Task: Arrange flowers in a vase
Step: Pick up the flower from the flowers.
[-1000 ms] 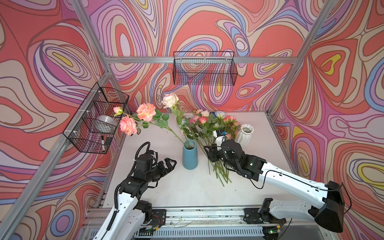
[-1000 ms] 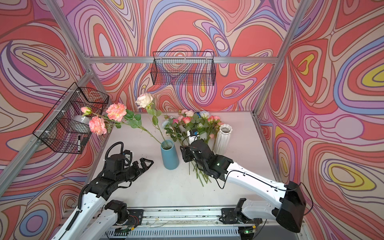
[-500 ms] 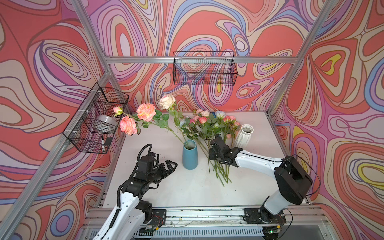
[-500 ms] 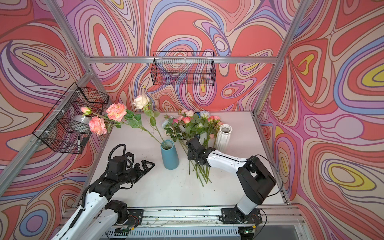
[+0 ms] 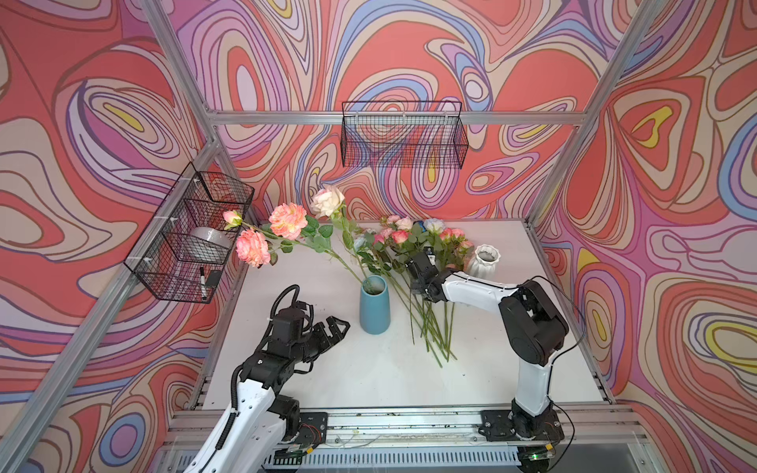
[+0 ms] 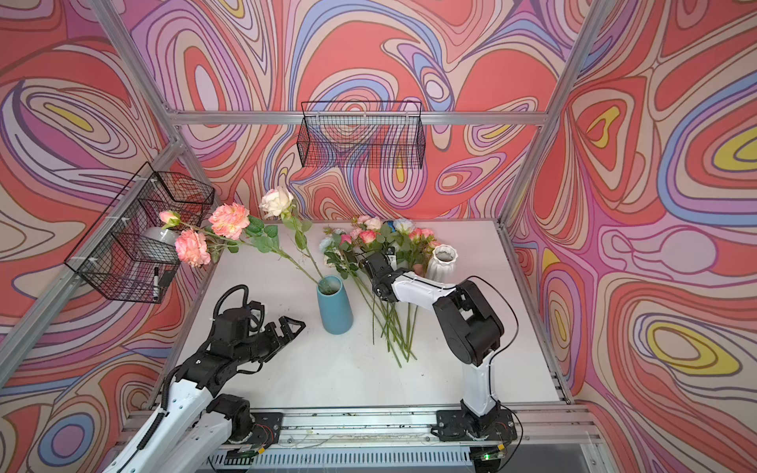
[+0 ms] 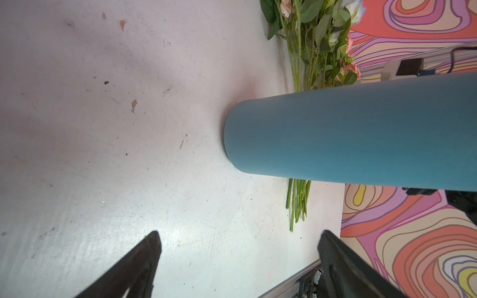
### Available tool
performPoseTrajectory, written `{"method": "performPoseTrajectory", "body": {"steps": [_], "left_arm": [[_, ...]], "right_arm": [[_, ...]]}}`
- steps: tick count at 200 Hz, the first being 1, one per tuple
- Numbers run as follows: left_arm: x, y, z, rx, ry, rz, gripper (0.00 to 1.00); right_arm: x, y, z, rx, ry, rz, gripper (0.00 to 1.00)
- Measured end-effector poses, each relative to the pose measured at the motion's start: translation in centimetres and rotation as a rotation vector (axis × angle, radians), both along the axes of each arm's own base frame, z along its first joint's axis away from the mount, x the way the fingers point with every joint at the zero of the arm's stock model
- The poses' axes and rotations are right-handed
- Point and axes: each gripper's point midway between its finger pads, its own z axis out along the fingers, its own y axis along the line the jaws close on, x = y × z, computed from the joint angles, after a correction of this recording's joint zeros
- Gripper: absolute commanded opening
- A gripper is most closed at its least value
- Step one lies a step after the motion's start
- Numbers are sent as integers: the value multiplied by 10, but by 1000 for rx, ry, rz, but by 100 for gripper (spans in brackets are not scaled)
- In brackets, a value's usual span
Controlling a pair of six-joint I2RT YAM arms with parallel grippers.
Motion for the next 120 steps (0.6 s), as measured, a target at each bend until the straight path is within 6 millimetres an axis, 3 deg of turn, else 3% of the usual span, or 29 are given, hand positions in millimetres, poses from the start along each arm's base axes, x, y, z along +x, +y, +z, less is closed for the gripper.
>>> {"method": "performPoseTrajectory", "body": {"steps": [32,62,87,120], "left_arm": [[0,0,0,-1,2,1,97],[0,0,0,-1,2,1,97],[0,0,0,-1,2,1,97],[0,0,0,-2,-1,1,97]], "right_arm": [[2,-7,-15,-62,34,-9,23],[1,-11,-22,-80,55,-10,9],[2,-10,-21,-80,44,4,0],[-9,-12,-6,-35,-1,40,0]]}}
